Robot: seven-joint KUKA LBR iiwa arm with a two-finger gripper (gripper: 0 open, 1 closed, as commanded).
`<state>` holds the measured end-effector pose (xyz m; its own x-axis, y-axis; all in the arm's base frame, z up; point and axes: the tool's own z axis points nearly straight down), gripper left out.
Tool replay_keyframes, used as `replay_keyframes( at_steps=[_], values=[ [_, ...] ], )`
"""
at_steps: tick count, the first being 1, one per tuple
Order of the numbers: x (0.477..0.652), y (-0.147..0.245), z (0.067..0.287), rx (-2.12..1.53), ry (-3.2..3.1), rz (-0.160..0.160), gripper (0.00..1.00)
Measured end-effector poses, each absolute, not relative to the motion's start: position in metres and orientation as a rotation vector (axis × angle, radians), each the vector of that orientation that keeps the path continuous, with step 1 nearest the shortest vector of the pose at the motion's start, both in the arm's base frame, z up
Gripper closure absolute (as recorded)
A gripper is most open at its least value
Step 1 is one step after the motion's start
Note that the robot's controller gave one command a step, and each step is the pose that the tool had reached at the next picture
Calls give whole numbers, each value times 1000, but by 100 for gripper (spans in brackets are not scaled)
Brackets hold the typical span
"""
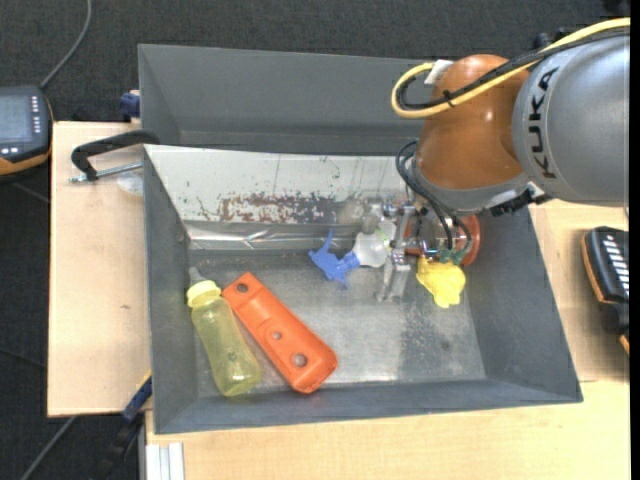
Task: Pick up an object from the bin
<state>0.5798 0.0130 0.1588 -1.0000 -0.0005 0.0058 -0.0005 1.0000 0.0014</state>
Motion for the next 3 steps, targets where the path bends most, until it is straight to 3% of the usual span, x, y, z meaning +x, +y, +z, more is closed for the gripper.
replay_keyframes(
  at_steps=[1, 2, 3],
  values=[
    [582, 13, 164, 1, -3144, -2, 0],
    [596, 14, 110, 35, -3147, -3, 0],
    [601, 23, 85, 412, -3124, -5, 100]
  ],
)
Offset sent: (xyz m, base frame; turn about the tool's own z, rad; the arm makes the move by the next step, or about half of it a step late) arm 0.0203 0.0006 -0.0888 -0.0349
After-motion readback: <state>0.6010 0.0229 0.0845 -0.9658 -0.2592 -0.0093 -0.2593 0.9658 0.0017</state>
